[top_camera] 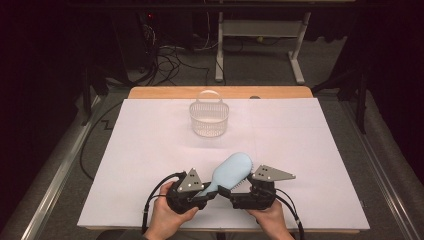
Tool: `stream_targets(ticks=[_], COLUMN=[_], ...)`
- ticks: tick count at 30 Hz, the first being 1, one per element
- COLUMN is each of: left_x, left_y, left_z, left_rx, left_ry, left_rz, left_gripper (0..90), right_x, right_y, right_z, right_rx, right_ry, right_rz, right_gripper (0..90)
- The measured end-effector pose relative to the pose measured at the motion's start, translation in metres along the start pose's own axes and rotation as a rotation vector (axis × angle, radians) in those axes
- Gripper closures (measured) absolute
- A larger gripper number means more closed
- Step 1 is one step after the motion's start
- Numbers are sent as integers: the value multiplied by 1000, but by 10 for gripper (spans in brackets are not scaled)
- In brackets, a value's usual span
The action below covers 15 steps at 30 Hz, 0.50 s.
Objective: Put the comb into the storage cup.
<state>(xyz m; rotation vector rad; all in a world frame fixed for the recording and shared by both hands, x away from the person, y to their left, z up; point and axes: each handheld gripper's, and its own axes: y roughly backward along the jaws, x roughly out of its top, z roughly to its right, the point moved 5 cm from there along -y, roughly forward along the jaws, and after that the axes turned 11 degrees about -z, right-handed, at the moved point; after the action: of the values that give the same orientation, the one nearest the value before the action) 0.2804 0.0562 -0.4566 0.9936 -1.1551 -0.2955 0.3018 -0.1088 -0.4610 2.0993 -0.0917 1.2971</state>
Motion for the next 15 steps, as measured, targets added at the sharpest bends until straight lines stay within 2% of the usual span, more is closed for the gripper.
stream_targets(ticks=[15], left_x=[1], left_y=[2], left_z=[0], left_rx=[8], left_ry=[-1], left_rz=[8], left_gripper=[695], right_x=[6], right_y=[-4], right_z=[0], right_rx=[12], right_ry=[-17], right_rz=[11], right_gripper=[226])
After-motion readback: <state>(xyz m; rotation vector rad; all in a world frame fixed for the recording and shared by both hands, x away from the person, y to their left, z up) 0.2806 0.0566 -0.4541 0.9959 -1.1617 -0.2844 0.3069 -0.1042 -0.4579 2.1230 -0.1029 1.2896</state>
